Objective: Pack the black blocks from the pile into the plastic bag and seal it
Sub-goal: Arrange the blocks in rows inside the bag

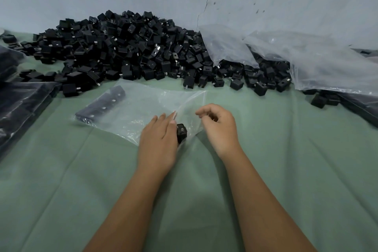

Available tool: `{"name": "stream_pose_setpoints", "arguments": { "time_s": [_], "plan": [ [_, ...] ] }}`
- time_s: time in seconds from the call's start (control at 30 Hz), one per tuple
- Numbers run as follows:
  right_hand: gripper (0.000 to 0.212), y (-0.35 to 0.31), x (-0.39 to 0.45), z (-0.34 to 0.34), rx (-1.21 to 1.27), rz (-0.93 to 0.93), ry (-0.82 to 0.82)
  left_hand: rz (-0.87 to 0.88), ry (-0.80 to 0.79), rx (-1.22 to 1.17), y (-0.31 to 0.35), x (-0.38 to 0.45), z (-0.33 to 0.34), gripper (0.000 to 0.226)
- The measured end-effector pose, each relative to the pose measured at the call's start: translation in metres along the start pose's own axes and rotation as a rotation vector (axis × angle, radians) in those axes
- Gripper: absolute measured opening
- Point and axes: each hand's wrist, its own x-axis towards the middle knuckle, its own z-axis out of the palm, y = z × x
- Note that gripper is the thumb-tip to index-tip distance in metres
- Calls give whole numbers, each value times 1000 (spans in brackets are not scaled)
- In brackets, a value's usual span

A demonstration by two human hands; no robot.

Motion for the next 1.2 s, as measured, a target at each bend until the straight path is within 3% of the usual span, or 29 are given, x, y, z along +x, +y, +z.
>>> {"name": "stream_pose_setpoints", "arguments": {
  "time_s": [0.1,0.2,0.37,0.47,0.57,0.67,0.77,0.87,1.03,1.2],
  "plan": [
    [18,-7,-10,-3,-110,-127,-173,46,-16,31,1,1,0,52],
    [23,-6,-16,3,-178,-181,-349,65,-13,39,1,3,-1,52],
    [29,-1,-7,2,-85,-25,-226,12,20,-20,2,1,0,42],
    [41,3,-3,0,-193,-7,-175,2,15,-29,2,1,0,43],
    [39,5,-1,1,-306,-28,-136,-15,18,-41,3,1,0,42],
    [40,6,-2,3,-239,13,-107,-12,18,-29,2,1,0,42],
    [24,5,-3,3,-202,11,-31,-9,25,-32,2,2,1,42],
    [31,4,-3,-1,-187,26,4,1,35,-45,2,2,1,42],
    [39,2,-4,0,-375,-183,-139,67,46,22,2,0,1,47],
    [29,2,-8,1,-661,-448,-207,224,75,186,8,-4,2,62]
  ]
}}
